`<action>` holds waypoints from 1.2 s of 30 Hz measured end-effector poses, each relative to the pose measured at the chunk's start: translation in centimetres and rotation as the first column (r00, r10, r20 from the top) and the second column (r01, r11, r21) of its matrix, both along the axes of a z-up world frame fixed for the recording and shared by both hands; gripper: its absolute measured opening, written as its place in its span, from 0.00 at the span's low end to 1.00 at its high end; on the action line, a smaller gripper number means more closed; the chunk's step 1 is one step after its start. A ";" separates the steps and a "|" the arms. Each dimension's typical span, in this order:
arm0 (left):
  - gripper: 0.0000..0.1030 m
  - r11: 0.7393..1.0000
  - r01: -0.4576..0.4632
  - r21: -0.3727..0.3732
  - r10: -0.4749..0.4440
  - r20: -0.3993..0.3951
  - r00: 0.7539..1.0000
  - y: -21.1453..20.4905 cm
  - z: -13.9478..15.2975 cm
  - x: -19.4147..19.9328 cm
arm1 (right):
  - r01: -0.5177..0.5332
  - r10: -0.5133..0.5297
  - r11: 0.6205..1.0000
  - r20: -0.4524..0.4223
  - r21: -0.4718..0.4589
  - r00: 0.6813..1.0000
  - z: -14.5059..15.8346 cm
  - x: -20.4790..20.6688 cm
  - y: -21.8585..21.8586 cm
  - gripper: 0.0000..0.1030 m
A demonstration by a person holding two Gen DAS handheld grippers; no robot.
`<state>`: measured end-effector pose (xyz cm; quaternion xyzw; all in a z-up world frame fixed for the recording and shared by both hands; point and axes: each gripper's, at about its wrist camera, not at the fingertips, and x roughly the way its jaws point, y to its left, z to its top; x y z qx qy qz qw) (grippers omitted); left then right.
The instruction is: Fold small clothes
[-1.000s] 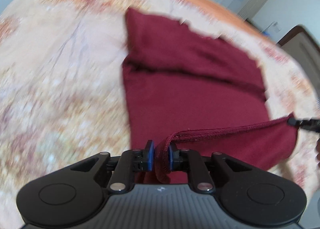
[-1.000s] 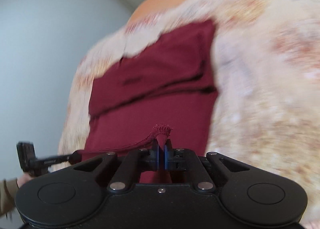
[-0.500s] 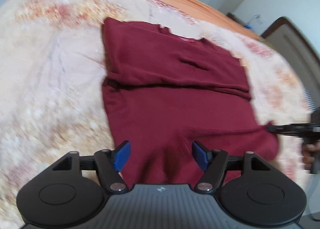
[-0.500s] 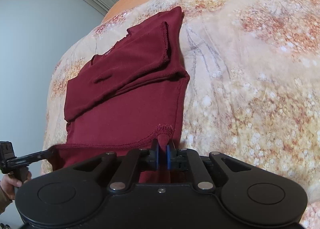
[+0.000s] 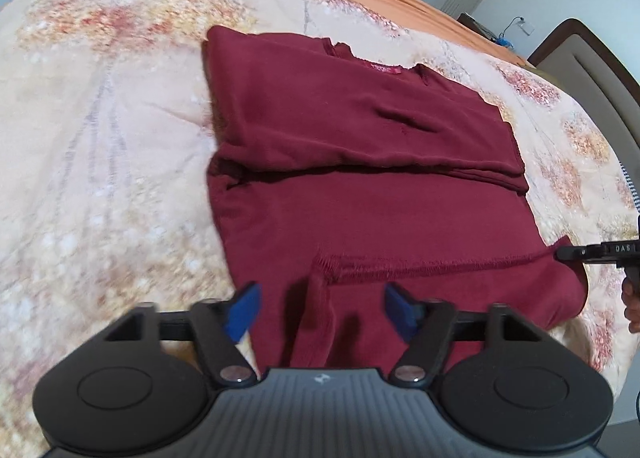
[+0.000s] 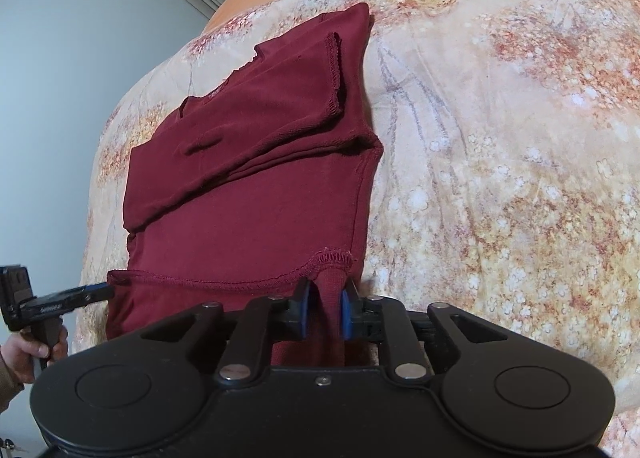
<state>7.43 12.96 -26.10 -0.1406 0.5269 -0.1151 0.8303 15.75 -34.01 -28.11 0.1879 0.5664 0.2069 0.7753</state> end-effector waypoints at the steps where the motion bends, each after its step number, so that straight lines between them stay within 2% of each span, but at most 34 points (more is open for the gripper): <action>1: 0.51 1.000 -0.004 -0.003 0.004 -0.012 1.000 -0.1 -0.3 0.4 | -0.003 0.003 1.000 0.003 -0.003 1.000 0.0 0.1 0.2 0.18; 2: 0.41 1.000 -0.010 -0.005 0.009 -0.033 0.999 -0.2 -0.7 0.8 | -0.008 0.008 1.000 0.008 -0.005 1.000 0.0 0.1 0.3 0.10; 3: 0.21 1.000 -0.011 -0.004 0.010 -0.057 0.998 -0.2 -1.0 1.0 | -0.019 0.019 1.000 0.017 -0.012 1.000 0.1 0.2 0.5 0.04; 4: 0.11 1.000 -0.010 0.004 0.010 -0.070 0.997 -0.2 -1.0 1.1 | -0.030 0.030 0.999 0.024 -0.014 0.999 0.4 0.2 0.5 0.04; 6: 0.07 1.000 0.003 -0.015 -0.004 -0.044 0.999 -0.1 0.1 0.4 | -0.033 0.031 0.999 0.048 0.034 0.998 1.5 -0.1 0.2 0.04; 11: 0.06 0.986 0.078 -0.151 -0.066 0.086 0.994 1.0 5.4 -4.5 | -0.112 0.092 0.975 0.109 0.193 0.990 6.7 -3.3 -1.3 0.04; 13: 0.06 0.977 0.090 -0.191 -0.069 0.110 0.991 1.4 6.9 -7.3 | -0.163 0.136 0.949 0.117 0.270 0.984 8.3 -5.8 -1.8 0.04; 15: 0.06 0.970 0.093 -0.223 -0.065 0.128 0.990 1.7 7.7 -10.1 | -0.185 0.164 0.937 0.095 0.296 0.982 9.0 -8.5 -2.0 0.04; 17: 0.06 0.970 0.051 -0.236 -0.022 0.124 0.992 2.3 7.8 -12.4 | -0.187 0.175 0.943 0.065 0.275 0.982 8.7 -10.6 -2.1 0.04; 20: 0.06 0.958 -0.072 -0.278 0.103 0.096 0.990 3.9 7.0 -14.2 | -0.109 0.105 0.956 0.029 0.273 0.994 7.9 -11.9 -2.6 0.04; 23: 0.06 0.943 -0.141 -0.300 0.177 0.096 0.980 5.1 6.7 -13.2 | -0.040 0.026 0.954 0.048 0.299 0.998 8.1 -11.1 -3.0 0.04; 26: 0.06 0.952 -0.141 -0.273 0.176 0.110 0.978 5.3 6.5 -10.7 | -0.060 0.033 0.955 0.098 0.291 0.995 8.7 -8.8 -2.6 0.04; 29: 0.06 0.965 -0.151 -0.214 0.175 0.098 0.980 5.1 5.8 -7.6 | -0.082 0.047 0.961 0.136 0.265 0.990 8.9 -5.9 -1.7 0.04; 32: 0.06 0.973 -0.159 -0.170 0.177 0.094 0.980 4.7 4.9 -4.6 | -0.084 0.053 0.974 0.151 0.209 0.987 8.1 -3.2 -0.7 0.04; 36: 0.07 0.985 -0.137 -0.108 0.145 0.079 0.986 3.7 3.4 -1.2 | -0.097 0.087 0.994 0.151 0.058 0.985 5.7 -0.7 1.2 0.04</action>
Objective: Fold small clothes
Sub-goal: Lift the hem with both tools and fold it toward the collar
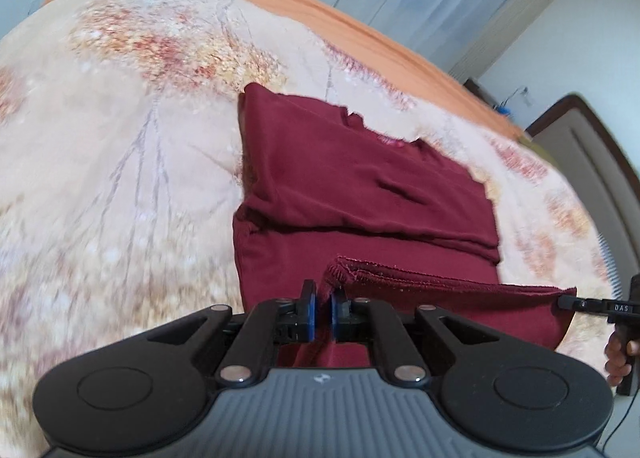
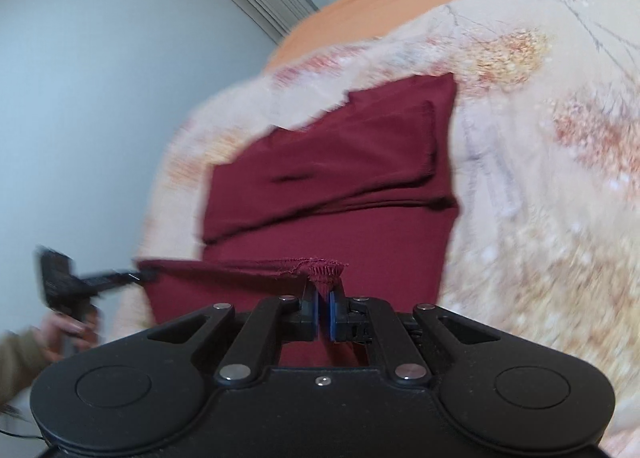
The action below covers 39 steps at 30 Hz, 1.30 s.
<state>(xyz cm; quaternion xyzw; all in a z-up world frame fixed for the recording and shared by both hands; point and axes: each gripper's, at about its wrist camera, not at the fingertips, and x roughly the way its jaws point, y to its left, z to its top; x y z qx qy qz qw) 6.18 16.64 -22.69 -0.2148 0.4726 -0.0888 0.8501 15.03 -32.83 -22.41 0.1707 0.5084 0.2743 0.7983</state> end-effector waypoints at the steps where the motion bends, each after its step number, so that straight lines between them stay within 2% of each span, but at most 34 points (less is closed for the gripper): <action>1: 0.07 1.000 0.012 0.007 -0.012 -0.004 1.000 -0.2 -0.5 0.6 | 0.001 -0.001 1.000 -0.005 -0.014 1.000 -0.7 0.5 0.2 0.04; 5: 0.06 0.999 0.031 0.010 -0.031 0.010 0.999 -0.6 -1.6 2.7 | 0.027 -0.027 0.999 -0.013 -0.018 1.000 -2.8 2.2 0.3 0.04; 8: 0.06 0.999 0.039 -0.031 -0.036 0.076 0.996 -0.2 -0.9 4.4 | 0.034 -0.034 0.999 0.007 -0.007 0.999 -2.5 3.8 0.3 0.04; 11: 0.06 0.999 0.047 -0.022 -0.043 0.128 0.991 0.3 -0.3 7.3 | 0.053 -0.053 0.999 0.043 0.001 0.998 -1.7 6.5 0.3 0.04; 15: 0.07 0.999 -0.005 -0.032 0.010 0.152 0.988 1.5 -0.2 11.9 | 0.106 -0.107 0.994 0.079 0.018 0.991 -1.6 11.5 -0.2 0.04; 18: 0.07 0.998 -0.056 -0.029 0.060 0.154 0.986 2.0 -0.7 15.4 | 0.096 -0.097 0.995 0.114 0.012 0.989 -1.9 15.2 0.3 0.04; 23: 0.07 0.997 -0.071 0.016 0.067 0.172 0.983 1.9 -1.6 19.6 | 0.125 -0.126 0.992 0.132 0.019 0.983 -2.7 20.3 1.0 0.04; 27: 0.06 0.995 -0.091 0.034 0.085 0.152 0.985 2.2 -2.6 22.3 | 0.141 -0.140 0.990 0.125 0.006 0.982 -3.8 23.0 1.9 0.04; 30: 0.07 0.993 -0.091 0.077 0.081 0.125 0.989 1.8 -3.5 24.0 | 0.151 -0.147 0.988 0.118 -0.024 0.982 -4.8 24.7 2.5 0.04; 39: 0.07 0.979 -0.060 0.193 0.052 0.047 0.998 0.1 -6.7 26.3 | 0.143 -0.134 0.983 0.085 -0.111 0.987 -8.4 27.2 3.5 0.05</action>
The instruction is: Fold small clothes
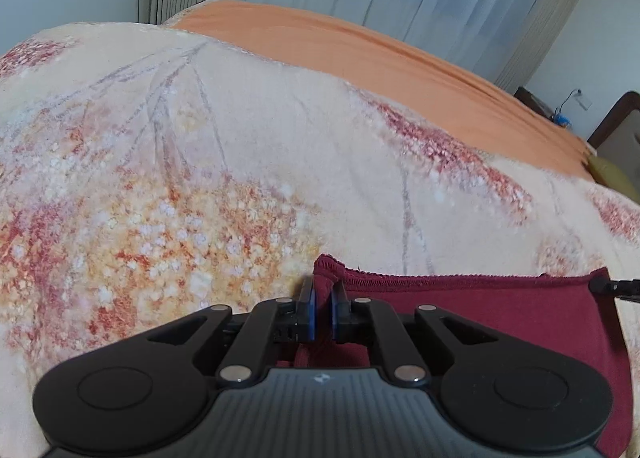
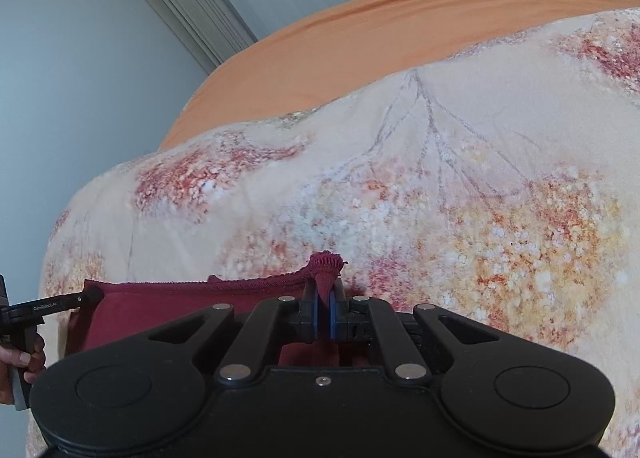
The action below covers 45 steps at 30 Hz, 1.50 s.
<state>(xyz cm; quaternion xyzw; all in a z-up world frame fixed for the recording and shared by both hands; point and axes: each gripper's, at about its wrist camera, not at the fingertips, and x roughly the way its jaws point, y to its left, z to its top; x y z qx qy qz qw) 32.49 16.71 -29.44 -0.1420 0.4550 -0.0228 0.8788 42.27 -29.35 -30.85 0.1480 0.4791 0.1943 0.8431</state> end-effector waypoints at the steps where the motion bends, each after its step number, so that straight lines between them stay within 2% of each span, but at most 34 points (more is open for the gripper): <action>1: 0.07 1.000 0.002 0.005 -0.002 -0.002 1.000 -0.1 -0.2 0.1 | 0.000 0.000 1.000 -0.002 -0.006 1.000 -0.2 0.1 0.0 0.05; 5: 0.08 1.000 -0.006 -0.001 0.006 -0.012 1.000 -0.2 -0.5 0.4 | 0.001 -0.001 1.000 -0.007 -0.013 1.000 -0.3 0.0 0.1 0.08; 10: 0.09 1.000 -0.012 -0.027 0.012 0.008 1.000 0.4 0.5 -0.1 | 0.001 -0.001 1.000 0.003 0.010 1.000 0.6 -0.4 -0.3 0.10; 13: 0.12 0.999 -0.014 -0.033 0.015 0.013 1.000 0.7 1.1 -0.2 | 0.005 -0.005 1.000 0.011 0.006 1.000 1.4 -0.5 -0.3 0.21; 16: 0.19 0.999 -0.030 -0.037 0.030 0.022 0.999 1.1 1.6 -0.4 | 0.031 -0.031 1.000 0.017 0.001 0.999 1.9 -0.5 -0.5 0.28; 20: 0.28 0.998 -0.051 -0.045 0.053 0.047 0.997 1.6 2.5 -0.4 | 0.075 -0.075 0.997 0.026 0.004 0.997 2.5 -0.6 -1.0 0.31; 25: 0.37 0.994 -0.081 -0.074 0.088 0.097 0.991 2.7 4.3 -0.7 | 0.075 -0.080 0.991 0.041 0.111 0.996 3.6 -1.4 -0.9 0.39; 27: 0.41 0.993 -0.069 -0.096 0.079 0.112 0.991 2.6 4.6 -0.8 | 0.044 -0.050 0.988 0.037 0.151 0.998 3.5 -1.6 -0.4 0.40; 31: 0.47 0.983 0.012 -0.183 0.012 0.128 0.992 1.4 4.3 -1.0 | 0.031 -0.035 0.987 0.019 0.159 0.999 2.7 -1.8 0.5 0.43; 33: 0.57 0.976 0.047 -0.212 -0.028 0.089 0.996 0.6 3.3 -0.7 | 0.028 -0.028 0.987 -0.003 0.160 1.000 2.0 -1.5 0.7 0.43; 34: 0.59 0.979 0.052 -0.195 -0.042 0.057 0.998 0.1 2.8 -0.5 | 0.025 -0.023 0.989 -0.015 0.147 1.000 1.6 -1.3 0.9 0.41; 35: 0.58 0.990 0.046 -0.132 -0.043 0.024 0.999 -0.4 2.3 -0.3 | 0.028 -0.027 0.995 -0.007 0.093 1.000 1.5 -1.2 1.1 0.39; 36: 0.53 0.999 0.028 -0.045 -0.027 0.004 1.000 -0.8 2.0 -0.3 | 0.049 -0.049 0.999 0.025 -0.009 0.998 1.7 -1.2 1.3 0.39; 37: 0.48 1.000 -0.006 0.012 0.006 0.006 1.000 -0.7 2.0 -0.5 | 0.094 -0.089 0.990 0.059 -0.102 0.994 2.0 -1.3 1.2 0.39; 38: 0.48 0.998 -0.053 0.026 0.053 0.023 0.998 -0.3 2.3 -1.0 | 0.132 -0.124 0.985 0.076 -0.110 0.989 2.4 -1.5 0.6 0.39; 39: 0.49 0.995 -0.097 0.010 0.096 0.053 0.994 0.2 2.8 -1.7 | 0.156 -0.151 0.986 0.079 -0.061 0.985 3.0 -1.8 -0.3 0.39; 41: 0.56 0.988 -0.134 -0.082 0.142 0.112 0.984 1.5 4.1 -3.8 | 0.157 -0.160 0.987 0.088 0.039 0.983 4.2 -3.4 -1.7 0.40; 43: 0.64 0.982 -0.123 -0.142 0.143 0.141 0.980 2.2 4.9 -6.6 | 0.117 -0.125 0.989 0.100 0.089 0.987 5.2 -6.3 -2.5 0.46; 45: 0.68 0.983 -0.097 -0.158 0.120 0.144 0.982 2.3 5.2 -10.2 | 0.089 -0.101 0.989 0.098 0.115 0.990 5.4 -10.0 -3.4 0.50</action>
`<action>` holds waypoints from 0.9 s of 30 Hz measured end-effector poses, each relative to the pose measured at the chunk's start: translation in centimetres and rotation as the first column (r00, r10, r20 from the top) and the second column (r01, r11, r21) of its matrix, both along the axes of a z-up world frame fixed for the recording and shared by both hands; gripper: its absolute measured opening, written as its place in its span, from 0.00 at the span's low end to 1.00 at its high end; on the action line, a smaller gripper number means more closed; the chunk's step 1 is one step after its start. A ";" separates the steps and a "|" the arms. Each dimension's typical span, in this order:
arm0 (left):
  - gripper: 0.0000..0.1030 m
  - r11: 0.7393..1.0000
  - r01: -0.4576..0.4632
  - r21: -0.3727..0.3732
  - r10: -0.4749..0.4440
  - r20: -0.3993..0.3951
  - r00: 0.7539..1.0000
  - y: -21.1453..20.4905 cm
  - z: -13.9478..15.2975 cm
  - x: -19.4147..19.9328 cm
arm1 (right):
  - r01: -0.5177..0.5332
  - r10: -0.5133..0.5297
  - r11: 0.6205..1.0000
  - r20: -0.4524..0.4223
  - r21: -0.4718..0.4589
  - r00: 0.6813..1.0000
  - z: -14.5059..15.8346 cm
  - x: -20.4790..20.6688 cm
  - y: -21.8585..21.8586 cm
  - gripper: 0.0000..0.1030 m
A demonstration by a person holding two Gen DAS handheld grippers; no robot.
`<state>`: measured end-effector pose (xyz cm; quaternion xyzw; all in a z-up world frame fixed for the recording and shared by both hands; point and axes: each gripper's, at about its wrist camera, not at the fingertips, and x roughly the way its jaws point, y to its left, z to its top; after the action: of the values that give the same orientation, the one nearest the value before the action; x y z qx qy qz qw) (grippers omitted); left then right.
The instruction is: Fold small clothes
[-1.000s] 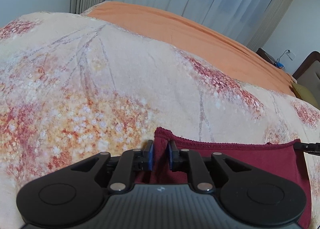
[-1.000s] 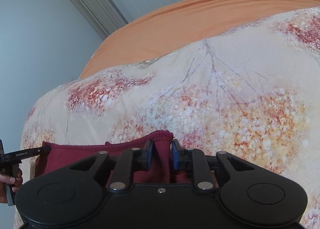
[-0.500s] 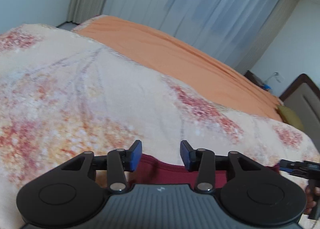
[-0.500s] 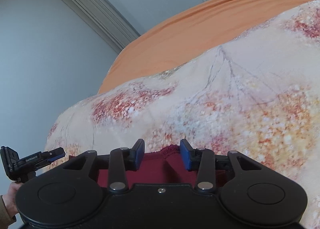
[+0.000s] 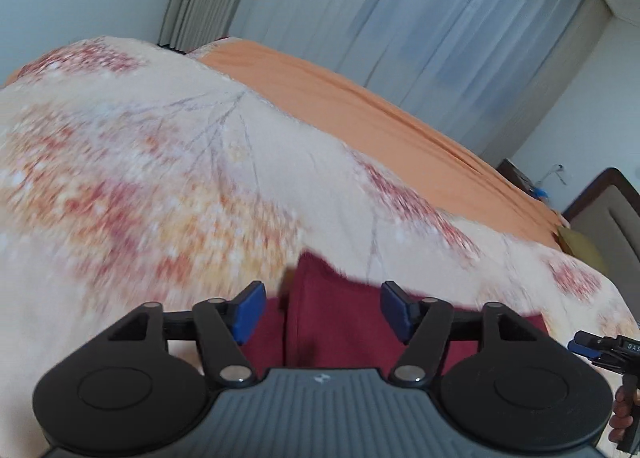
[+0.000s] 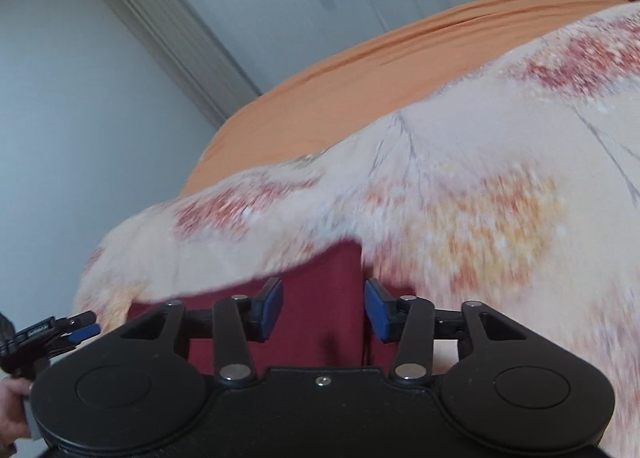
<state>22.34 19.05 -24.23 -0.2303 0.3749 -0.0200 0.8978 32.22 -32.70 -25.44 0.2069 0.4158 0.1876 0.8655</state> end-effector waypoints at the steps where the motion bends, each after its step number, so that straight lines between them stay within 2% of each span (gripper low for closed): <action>1: 0.68 1.000 0.013 -0.010 -0.013 -0.010 1.000 0.0 -0.2 -1.9 | -0.016 0.016 1.000 -0.015 0.010 1.000 -0.2 -1.9 -0.4 0.51; 5: 0.69 0.997 0.055 -0.052 -0.060 -0.103 0.993 -0.3 -2.3 -8.4 | -0.035 0.034 0.999 -0.098 -0.009 0.995 -1.6 -9.2 -1.7 0.52; 7: 0.69 0.996 0.066 -0.067 -0.075 -0.147 0.986 -0.5 -3.6 -10.8 | -0.037 0.039 0.999 -0.146 0.013 0.988 -2.7 -11.5 -2.0 0.52; 9: 0.69 0.993 0.082 -0.085 -0.096 -0.179 0.979 -0.8 -4.6 -11.7 | -0.042 0.045 0.999 -0.165 0.017 0.985 -3.3 -12.9 -1.9 0.52; 12: 0.69 0.992 0.096 -0.082 -0.110 -0.192 0.975 -1.1 -5.6 -12.0 | -0.051 0.058 0.998 -0.160 0.043 0.985 -4.0 -13.0 -1.5 0.46; 13: 0.69 0.992 0.093 -0.088 -0.108 -0.193 0.975 -1.0 -5.8 -12.0 | -0.058 0.066 0.997 -0.168 0.053 0.984 -4.2 -12.8 -1.3 0.37; 14: 0.69 0.992 0.082 -0.096 -0.100 -0.198 0.975 -0.8 -6.0 -11.9 | -0.069 0.079 0.996 -0.180 0.059 0.981 -4.5 -12.4 -1.1 0.16; 15: 0.67 0.991 0.070 -0.115 -0.092 -0.205 0.974 -0.6 -6.3 -11.8 | -0.088 0.099 0.994 -0.192 0.065 0.976 -4.8 -12.0 -0.9 0.08; 16: 0.64 0.990 0.057 -0.128 -0.084 -0.213 0.973 -0.3 -6.5 -11.7 | -0.099 0.110 0.993 -0.199 0.065 0.974 -5.0 -11.9 -0.9 0.08; 17: 0.49 0.993 0.040 -0.109 -0.065 -0.234 0.970 -0.1 -6.8 -11.6 | -0.097 0.108 0.993 -0.204 0.063 0.973 -5.0 -11.9 -1.1 0.07; 18: 0.35 0.996 0.034 -0.079 -0.054 -0.262 0.964 0.1 -6.9 -11.5 | -0.084 0.094 0.995 -0.211 0.058 0.973 -5.1 -11.9 -1.5 0.07; 21: 0.34 0.997 0.058 -0.048 -0.069 -0.280 0.957 0.1 -6.9 -11.3 | -0.075 0.083 0.996 -0.242 0.043 0.967 -5.5 -12.0 -2.1 0.08; 23: 0.35 0.996 0.094 -0.002 -0.091 -0.269 0.959 -0.7 -6.0 -11.3 | -0.070 0.074 0.997 -0.258 0.024 0.963 -5.3 -11.9 -1.8 0.19; 24: 0.43 0.995 0.100 0.009 -0.095 -0.257 0.962 -1.1 -5.4 -11.3 | -0.063 0.065 0.998 -0.245 0.018 0.967 -4.8 -12.0 -1.8 0.23; 25: 0.49 0.995 0.102 0.014 -0.096 -0.244 0.965 -1.3 -4.7 -11.4 | -0.055 0.055 0.998 -0.219 0.010 0.974 -4.1 -12.2 -1.7 0.35; 26: 0.62 0.995 0.102 0.018 -0.095 -0.227 0.969 -1.5 -4.1 -11.5 | -0.055 0.054 0.998 -0.188 0.002 0.981 -3.3 -12.3 -1.5 0.45; 27: 0.72 0.995 0.100 0.022 -0.093 -0.207 0.974 -1.8 -3.4 -11.6 | -0.063 0.061 0.998 -0.156 -0.007 0.986 -2.5 -12.5 -1.2 0.47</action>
<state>10.74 17.28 -27.63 -0.1983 0.4769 -0.0335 0.8556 19.72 -33.95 -27.99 0.2029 0.4893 0.1952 0.8254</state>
